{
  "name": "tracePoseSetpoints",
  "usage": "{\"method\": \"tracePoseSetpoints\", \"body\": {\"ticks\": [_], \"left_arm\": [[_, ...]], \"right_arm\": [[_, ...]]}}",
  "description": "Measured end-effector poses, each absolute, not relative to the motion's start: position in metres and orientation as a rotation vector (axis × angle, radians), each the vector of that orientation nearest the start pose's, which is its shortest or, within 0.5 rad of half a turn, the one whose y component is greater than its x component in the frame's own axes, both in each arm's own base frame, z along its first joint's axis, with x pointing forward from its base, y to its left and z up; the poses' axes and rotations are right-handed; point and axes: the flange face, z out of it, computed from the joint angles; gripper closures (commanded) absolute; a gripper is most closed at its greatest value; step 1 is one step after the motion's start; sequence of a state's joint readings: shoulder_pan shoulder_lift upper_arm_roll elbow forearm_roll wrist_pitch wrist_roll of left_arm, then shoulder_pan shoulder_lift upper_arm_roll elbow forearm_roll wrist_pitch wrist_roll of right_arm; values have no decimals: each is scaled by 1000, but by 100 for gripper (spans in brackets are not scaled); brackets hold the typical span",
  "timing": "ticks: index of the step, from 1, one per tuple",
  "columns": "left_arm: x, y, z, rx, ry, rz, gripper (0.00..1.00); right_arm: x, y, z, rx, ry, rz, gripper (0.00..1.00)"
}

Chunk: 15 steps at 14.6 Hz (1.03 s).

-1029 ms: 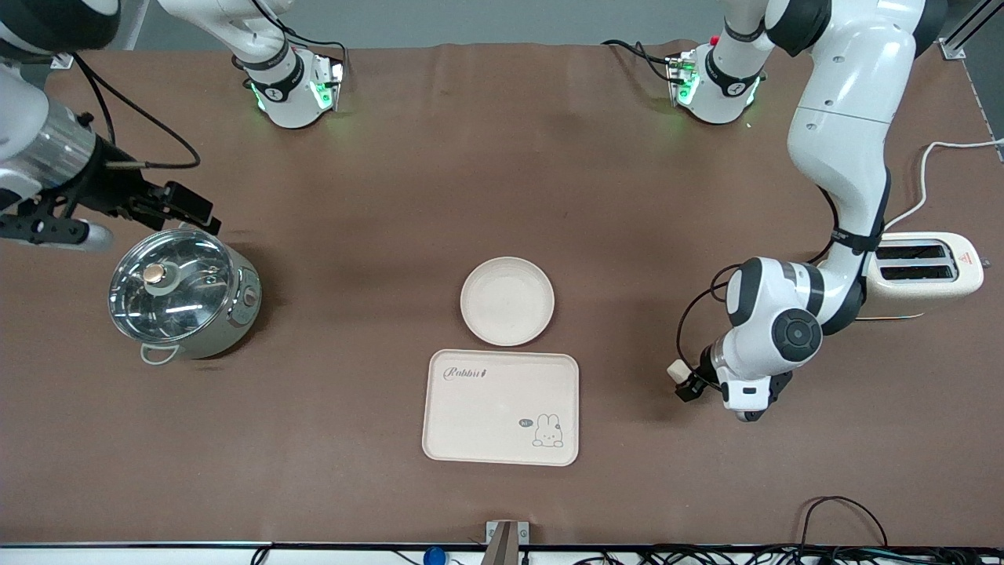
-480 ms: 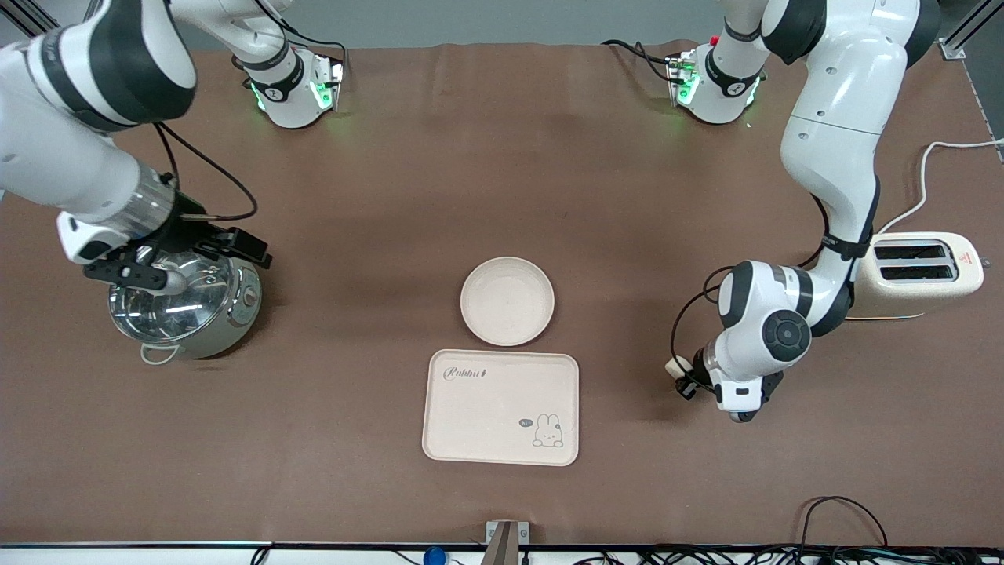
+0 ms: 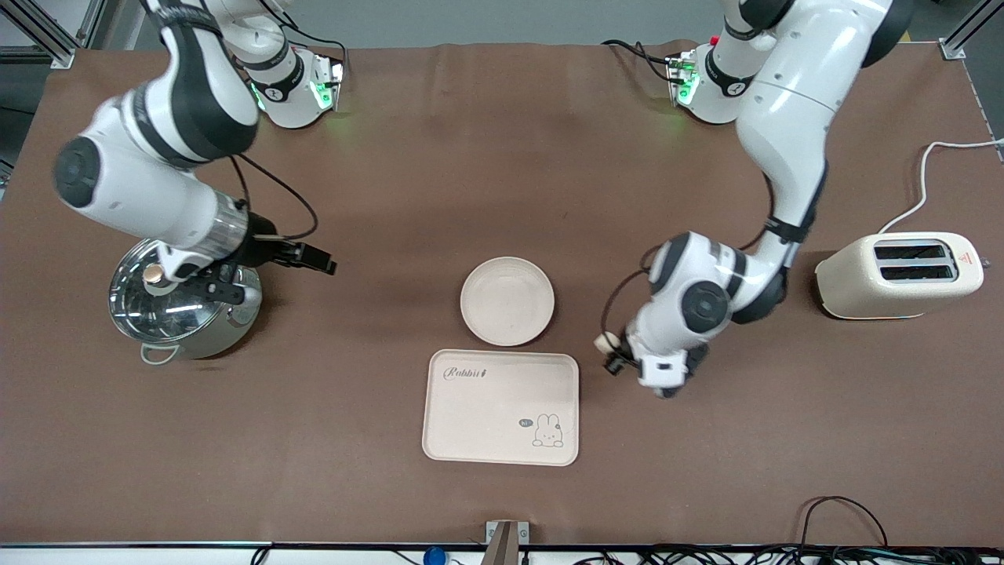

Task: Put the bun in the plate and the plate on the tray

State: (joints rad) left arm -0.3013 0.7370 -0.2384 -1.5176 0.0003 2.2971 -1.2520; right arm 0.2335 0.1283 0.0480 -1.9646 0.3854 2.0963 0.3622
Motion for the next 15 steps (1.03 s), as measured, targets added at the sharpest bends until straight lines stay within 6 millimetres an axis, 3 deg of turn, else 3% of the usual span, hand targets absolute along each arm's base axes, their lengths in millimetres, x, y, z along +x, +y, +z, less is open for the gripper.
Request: {"method": "tracePoseSetpoints", "body": {"ticks": [2,4,5,6,7,9,11,13,15], "left_arm": [[594,-406,247,-3072,-1167,145,73],[559,-453,240,-3090,-1080,157,58],[547,-467,234,-3102,-1048,158,43],[540,-476,228,-3111,-1021,155,14],[536,-481,222,-3117,-997,143,0],[539,-480,218,-3128,-983,108,0],[559,-472,236,-3145,-1022,57,0],[591,-450,274,-3168,-1092,-21,0],[625,-409,323,-3169,-1123,-99,0]], "right_arm": [[542,211,386,-2792,390,112,0],[528,240,369,-2791,396,84,0],[524,249,359,-2781,406,72,0],[523,258,346,-2775,409,59,0],[521,269,330,-2775,404,38,0],[516,291,297,-2791,382,27,0],[511,305,273,-2805,363,26,0],[508,320,259,-2804,343,-29,0],[501,339,240,-2798,326,-88,2]]}}
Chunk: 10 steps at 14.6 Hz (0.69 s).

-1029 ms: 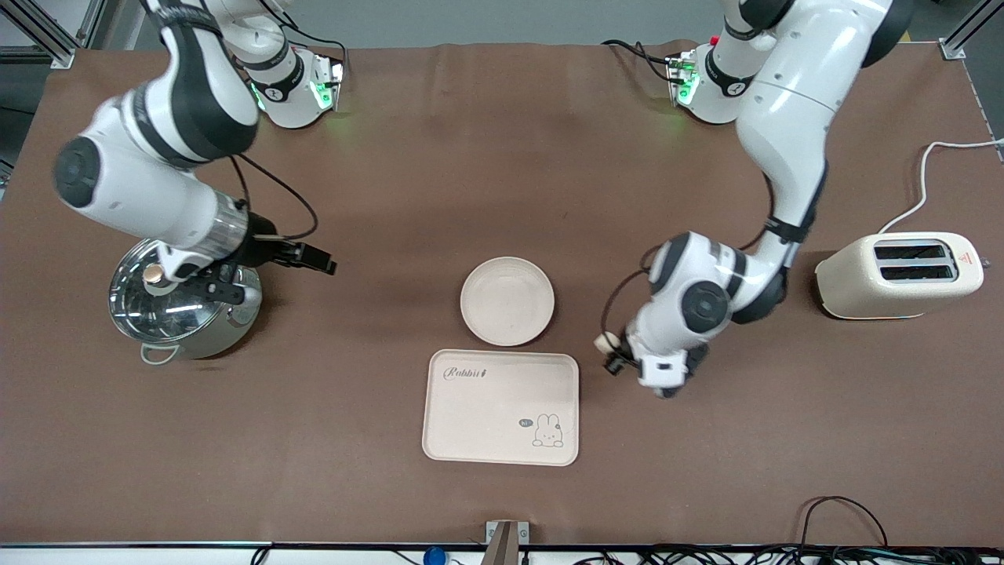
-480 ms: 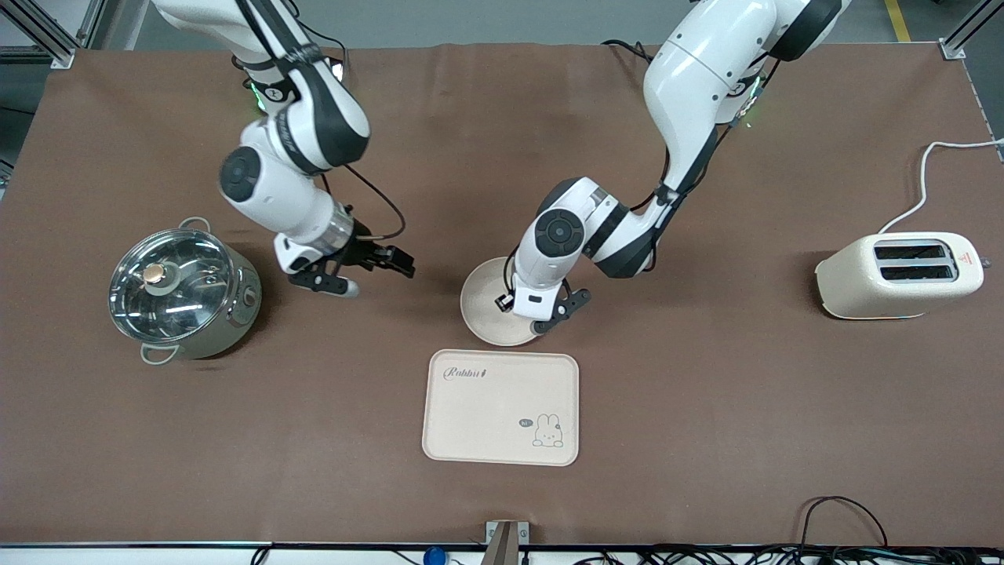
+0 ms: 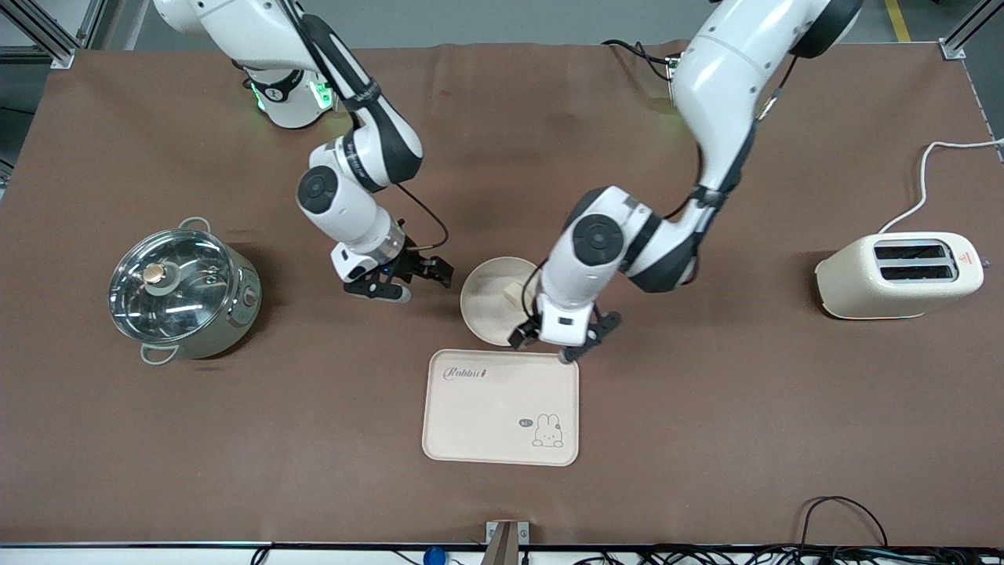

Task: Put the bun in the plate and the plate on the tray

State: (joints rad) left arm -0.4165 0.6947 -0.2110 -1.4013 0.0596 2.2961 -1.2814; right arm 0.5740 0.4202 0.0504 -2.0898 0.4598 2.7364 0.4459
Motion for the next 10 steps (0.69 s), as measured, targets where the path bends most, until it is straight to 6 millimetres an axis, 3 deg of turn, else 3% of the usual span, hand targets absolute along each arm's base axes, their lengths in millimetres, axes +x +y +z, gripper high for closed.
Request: {"method": "tracePoseSetpoints", "body": {"ticks": [2,4,7,9,10], "left_arm": [[658,-340,379,-3174,-1065,-173,0],[675,-271,426,-3166,-959,-206,0],[673,-200,483,-3154,-768,-202,0],[661,-162,526,-3157,-582,-205,0],[652,-144,547,-3152,-501,-197,0]], "right_arm": [[492,357,220,-2793,339,-109,3],[488,374,204,-2794,345,-108,10],[491,383,192,-2796,341,-102,43],[493,382,191,-2798,345,-102,58],[494,382,190,-2798,347,-102,60]]}}
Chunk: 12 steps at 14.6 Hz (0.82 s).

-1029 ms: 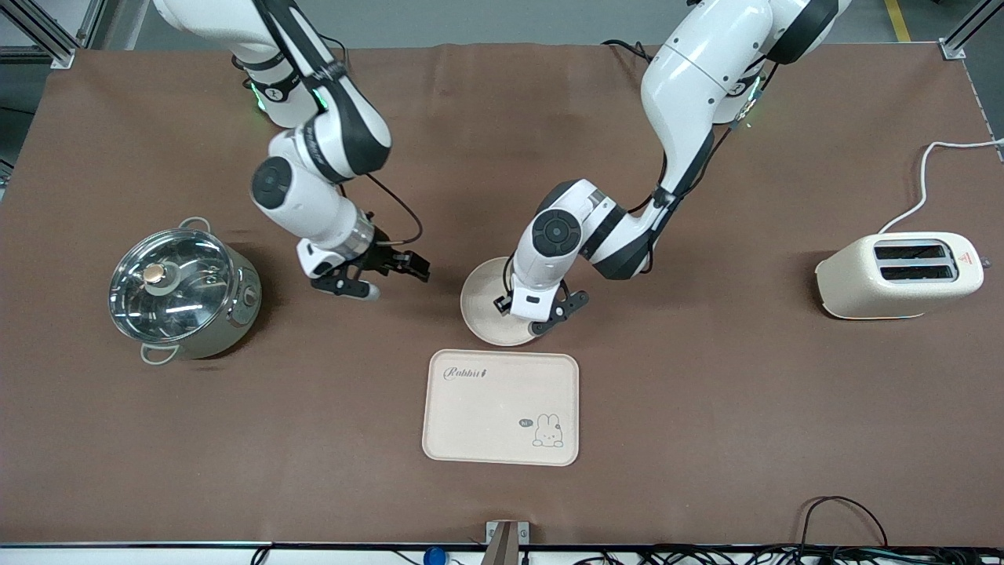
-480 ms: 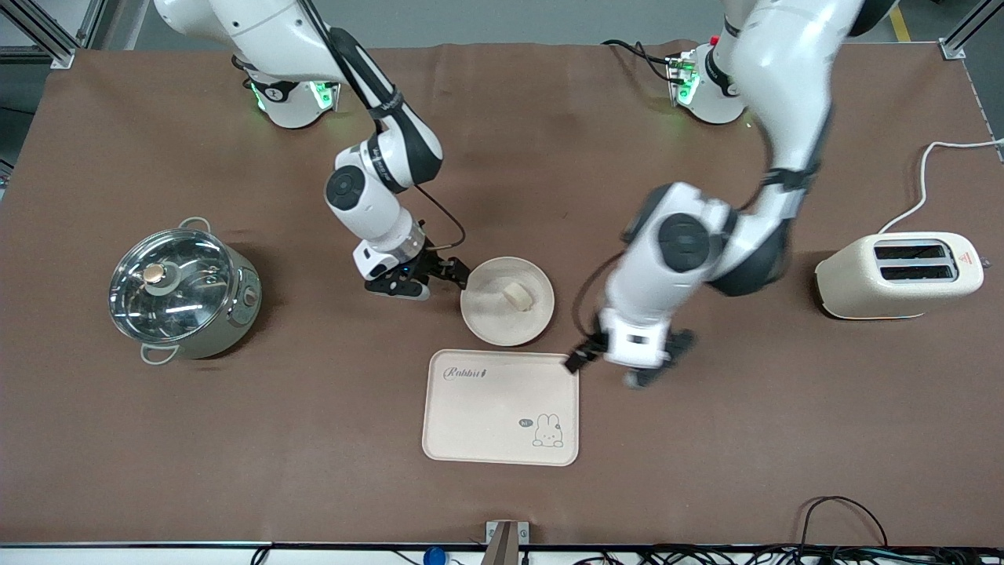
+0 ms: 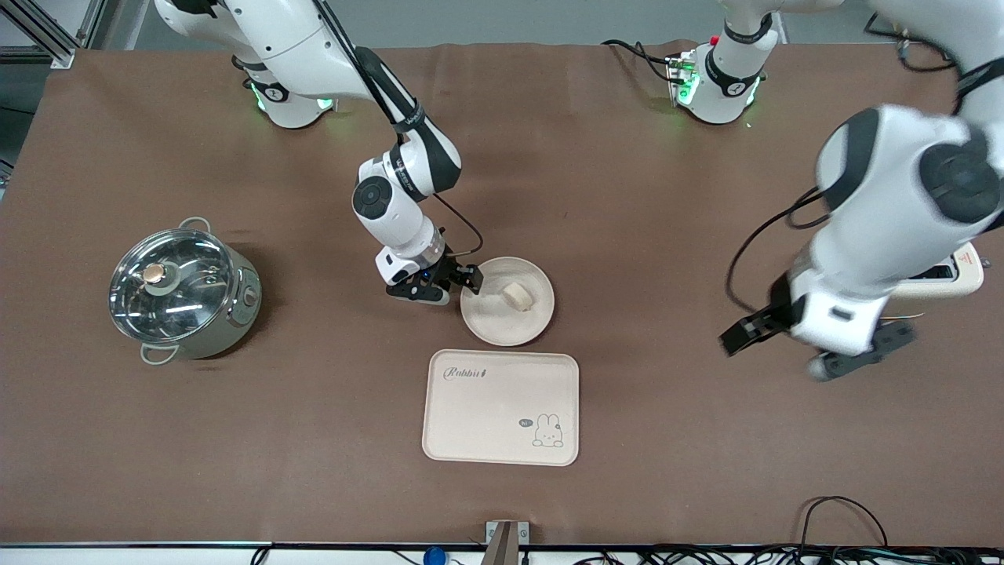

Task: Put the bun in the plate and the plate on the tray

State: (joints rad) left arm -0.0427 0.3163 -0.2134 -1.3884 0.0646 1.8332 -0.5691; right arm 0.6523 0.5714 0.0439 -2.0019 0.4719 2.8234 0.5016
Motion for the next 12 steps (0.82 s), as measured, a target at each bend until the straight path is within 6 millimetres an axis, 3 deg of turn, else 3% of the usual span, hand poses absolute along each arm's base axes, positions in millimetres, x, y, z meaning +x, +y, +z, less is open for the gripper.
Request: {"method": "tracePoseSetpoints", "body": {"ticks": [3,7,12], "left_arm": [[625,-99,597,-3132,-343,-171,0],[592,-83,635,-3112,-206,-122,0],[544,-37,662,-3124,-62,-11,0]], "right_arm": [[495,383,187,-2798,350,-101,74],[496,383,182,-2803,352,-92,100],[498,386,185,-2797,350,-96,100]]}}
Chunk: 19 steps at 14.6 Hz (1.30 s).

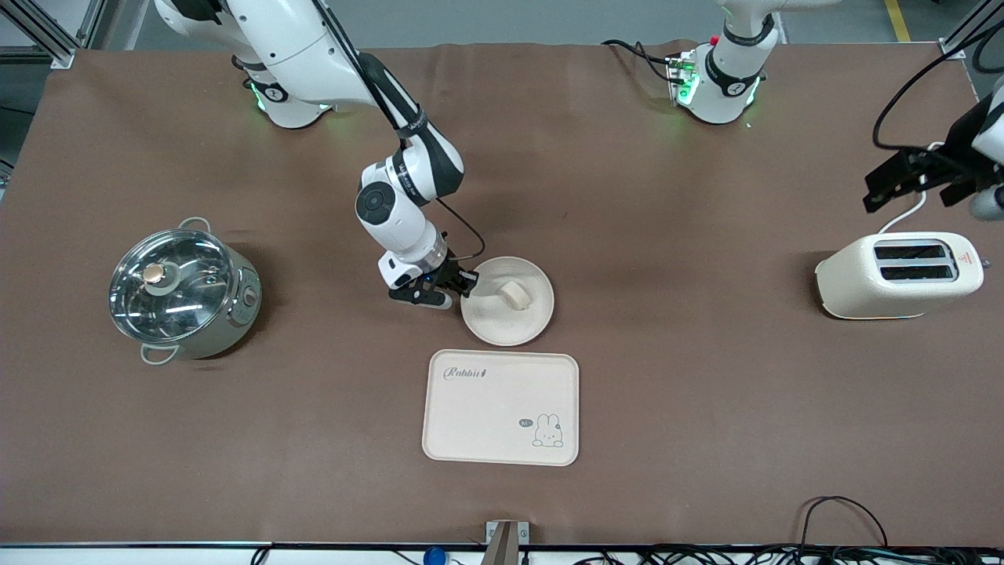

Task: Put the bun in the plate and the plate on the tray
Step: 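Lift the plate with the right gripper and carry it over the tray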

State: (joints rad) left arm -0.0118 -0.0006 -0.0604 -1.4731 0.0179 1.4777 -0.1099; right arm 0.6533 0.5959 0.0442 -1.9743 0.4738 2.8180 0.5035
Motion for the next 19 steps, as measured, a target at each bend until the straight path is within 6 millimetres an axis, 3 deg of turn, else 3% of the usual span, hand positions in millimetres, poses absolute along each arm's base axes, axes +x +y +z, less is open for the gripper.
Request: {"method": "tracePoseSetpoints", "body": {"ticks": [4,7,11,14,16,19], "left_arm": [[512,-39,662,-3129,-37,14,0],[507,-42,660,-3128,-29,19,0],[507,-43,652,-3126,-27,47,0],[513,-46,638,-3125,-16,74,0],[515,-50,637,-3126,-7,62,0],[514,-56,640,-3125,12,49,0]], "right_arm": [[502,388,197,-2771,373,-100,100],[512,385,217,-2718,457,-61,100],[542,371,245,-2664,515,-88,100],[580,355,263,-2623,563,-102,100],[608,349,259,-2606,585,-93,100],[640,342,233,-2597,614,-111,100]]}}
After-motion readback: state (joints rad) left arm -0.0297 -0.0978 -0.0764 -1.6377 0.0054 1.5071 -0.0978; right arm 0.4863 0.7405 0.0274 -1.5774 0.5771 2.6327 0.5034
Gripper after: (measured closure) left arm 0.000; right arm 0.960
